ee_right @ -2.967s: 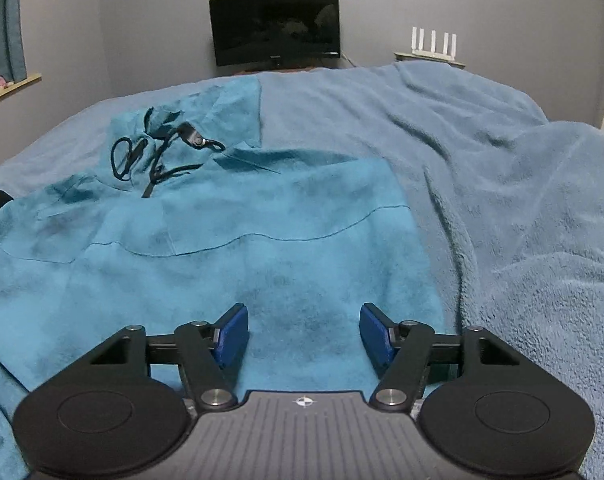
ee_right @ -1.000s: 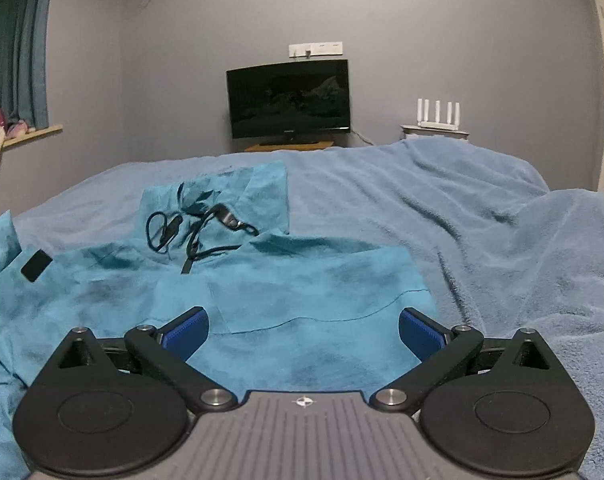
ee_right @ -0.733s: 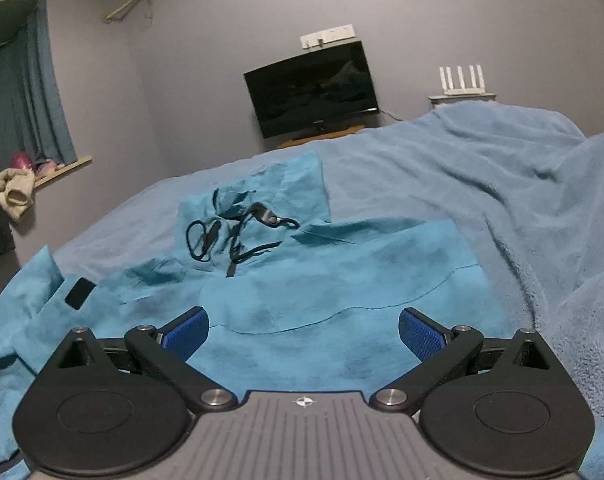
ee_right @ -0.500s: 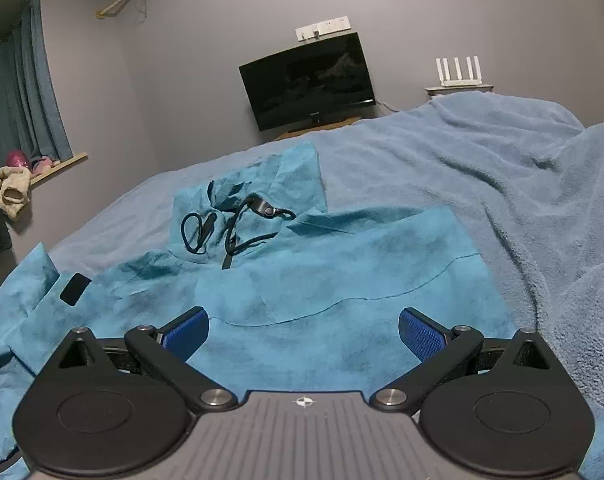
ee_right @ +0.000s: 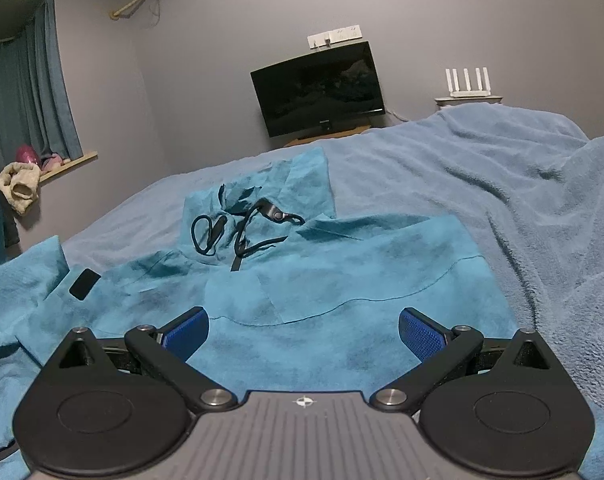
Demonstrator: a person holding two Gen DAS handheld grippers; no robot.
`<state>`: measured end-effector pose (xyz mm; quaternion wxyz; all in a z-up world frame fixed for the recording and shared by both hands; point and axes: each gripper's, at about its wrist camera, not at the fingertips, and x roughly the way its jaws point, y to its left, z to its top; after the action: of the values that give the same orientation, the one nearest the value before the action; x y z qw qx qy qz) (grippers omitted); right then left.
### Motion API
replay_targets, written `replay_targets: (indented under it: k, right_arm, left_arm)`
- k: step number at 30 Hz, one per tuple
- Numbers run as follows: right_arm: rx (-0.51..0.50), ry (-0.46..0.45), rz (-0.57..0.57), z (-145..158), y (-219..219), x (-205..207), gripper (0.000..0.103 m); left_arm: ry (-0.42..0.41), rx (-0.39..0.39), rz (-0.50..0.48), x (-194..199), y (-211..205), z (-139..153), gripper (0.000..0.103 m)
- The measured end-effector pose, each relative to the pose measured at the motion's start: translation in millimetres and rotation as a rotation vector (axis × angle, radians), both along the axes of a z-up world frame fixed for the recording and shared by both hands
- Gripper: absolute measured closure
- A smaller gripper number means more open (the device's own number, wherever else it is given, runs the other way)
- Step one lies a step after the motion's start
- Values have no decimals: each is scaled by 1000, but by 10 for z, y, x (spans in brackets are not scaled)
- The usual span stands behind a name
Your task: Fold large clothes
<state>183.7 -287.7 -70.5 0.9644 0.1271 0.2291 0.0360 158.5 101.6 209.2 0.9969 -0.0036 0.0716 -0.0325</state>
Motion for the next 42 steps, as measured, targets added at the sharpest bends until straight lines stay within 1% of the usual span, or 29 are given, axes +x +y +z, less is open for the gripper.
replay_targets:
  k: [3,6,8,11,13,14,15,16,17,18,19,20,21,22,23,24,25,26,27,29,30,32,34,36,38,40,41,42]
  right_arm:
    - [10,-2,-5,-3,-22,-17,1]
    - [25,1,-16,-18,-59,-26,1]
    - [41,1,-29,-27,-110,-35,1]
    - [67,-1,-64,-49,-201,-49,1]
    - [76,-2,-96,-79,-288,-49,1]
    - [80,1,-113,-100,-333,-44,1]
    - [85,6,-130,-127,-384,-34,1]
    - [90,18,-150,-160,-440,-18,1]
    - [99,33,-165,-194,-490,-8,1]
    - [117,45,-175,-219,-535,2,1]
    - [138,51,-178,-236,-569,8,1]
    - [150,50,-178,-244,-585,4,1]
    - [151,46,-174,-241,-588,-5,1]
    - [147,41,-164,-231,-582,-16,1]
    - [144,36,-151,-221,-575,-26,1]
    - [145,31,-135,-217,-578,-38,1]
    - [149,27,-120,-213,-580,-51,1]
    - [158,24,-105,-209,-586,-56,1]
    - [176,23,-87,-208,-598,-59,1]
    - [207,20,-61,-198,-616,-62,1]
    - [208,20,-59,-195,-621,-64,1]
    - [204,36,-70,-192,-632,-41,1]
    - [193,59,-91,-202,-620,5,1]
    - [173,67,-115,-213,-586,17,4]
    - [149,81,-144,-235,-550,83,8]
    - [152,109,-158,-279,-555,177,17]
    - [159,125,-166,-313,-570,212,23]
    - [171,143,-176,-358,-593,255,27]
  left_arm:
    - [-9,22,-147,75,-779,135,103]
    - [4,41,-259,213,-1479,156,103]
    - [9,62,-318,310,-1969,101,103]
    - [60,58,-394,496,-2659,-58,103]
    - [105,56,-417,653,-3092,-254,103]
    - [132,49,-424,717,-3271,-372,103]
    - [185,31,-449,814,-3479,-531,103]
    - [242,13,-471,884,-3626,-670,102]
    - [326,0,-495,968,-3785,-831,101]
    - [399,0,-513,1026,-3900,-969,99]
    - [450,12,-520,1063,-3978,-1088,95]
    - [467,26,-526,1041,-4026,-1169,92]
    - [459,40,-541,1007,-4025,-1239,85]
    - [445,48,-549,1030,-3948,-1267,72]
    - [433,49,-548,976,-3884,-1301,64]
    - [428,37,-537,998,-3695,-1306,50]
    - [425,14,-527,982,-3573,-1309,40]
    - [420,-3,-522,964,-3437,-1314,39]
    - [414,-6,-508,992,-3048,-1313,39]
    - [407,24,-452,876,-2647,-1305,39]
    - [413,42,-406,894,-2466,-1330,39]
    - [441,39,-323,1001,-2091,-1452,39]
    - [483,9,-230,1053,-1651,-1643,39]
    - [508,-1,-138,1072,-1257,-1860,39]
    - [535,6,-66,1042,-944,-2052,40]
    - [577,21,-33,981,-703,-2266,40]
    - [599,38,-23,987,-635,-2377,40]
    - [626,76,-11,998,-586,-2505,40]
